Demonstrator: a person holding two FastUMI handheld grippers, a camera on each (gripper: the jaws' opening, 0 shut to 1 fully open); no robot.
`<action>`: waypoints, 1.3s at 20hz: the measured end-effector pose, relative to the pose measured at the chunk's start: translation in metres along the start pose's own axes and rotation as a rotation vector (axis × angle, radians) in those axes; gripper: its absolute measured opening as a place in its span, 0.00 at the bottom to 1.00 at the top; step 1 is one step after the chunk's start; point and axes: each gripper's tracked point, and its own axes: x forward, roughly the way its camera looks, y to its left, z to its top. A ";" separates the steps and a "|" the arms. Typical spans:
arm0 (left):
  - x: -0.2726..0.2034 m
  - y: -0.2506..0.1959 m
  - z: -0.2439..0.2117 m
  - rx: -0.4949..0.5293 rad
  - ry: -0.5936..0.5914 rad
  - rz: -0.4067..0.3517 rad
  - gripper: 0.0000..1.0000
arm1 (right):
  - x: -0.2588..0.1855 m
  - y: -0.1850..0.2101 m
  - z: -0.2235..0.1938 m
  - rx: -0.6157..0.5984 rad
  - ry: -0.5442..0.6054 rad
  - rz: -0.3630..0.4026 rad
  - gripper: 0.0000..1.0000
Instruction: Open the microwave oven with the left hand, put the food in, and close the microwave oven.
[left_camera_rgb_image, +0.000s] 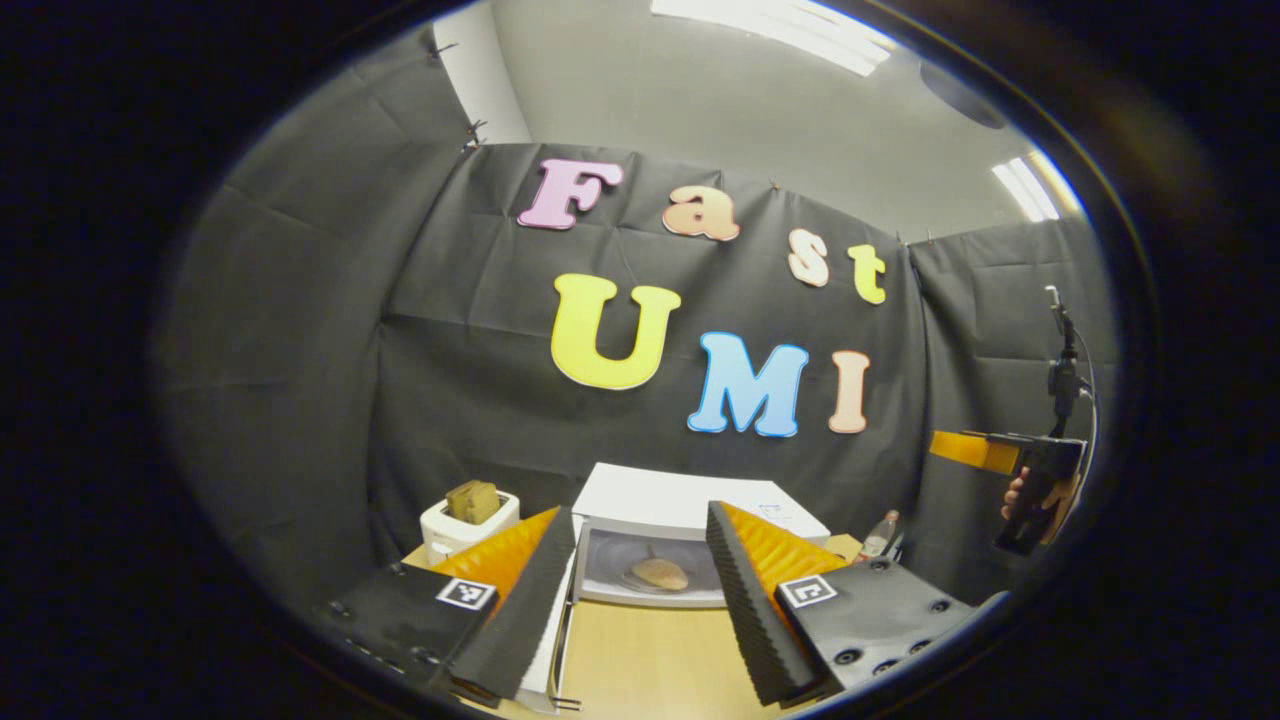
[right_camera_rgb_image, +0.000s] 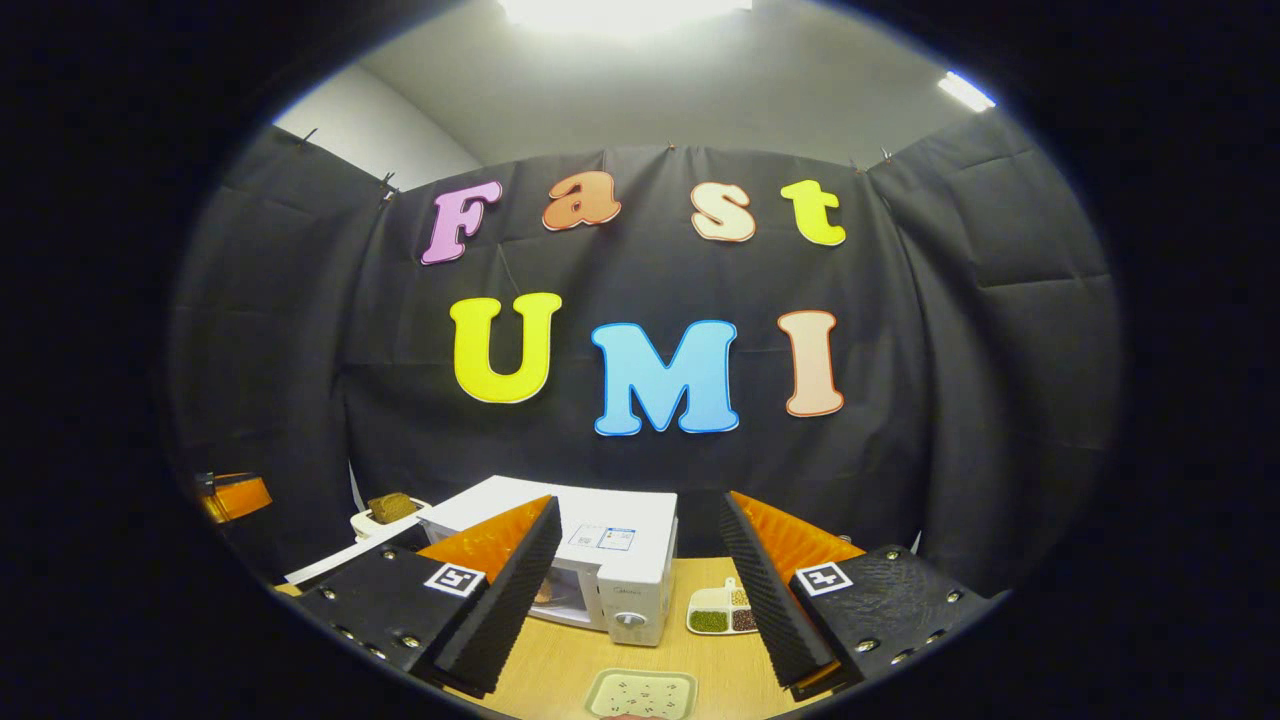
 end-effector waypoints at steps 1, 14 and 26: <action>-0.001 0.005 -0.003 0.006 0.010 0.009 0.70 | -0.001 0.000 0.001 0.001 -0.006 0.000 0.97; -0.015 0.106 -0.085 0.027 0.183 0.178 0.07 | 0.005 -0.007 -0.008 0.010 0.043 -0.033 0.97; -0.042 0.141 -0.150 0.148 0.355 0.178 0.07 | 0.009 -0.009 -0.021 -0.010 0.082 -0.039 0.97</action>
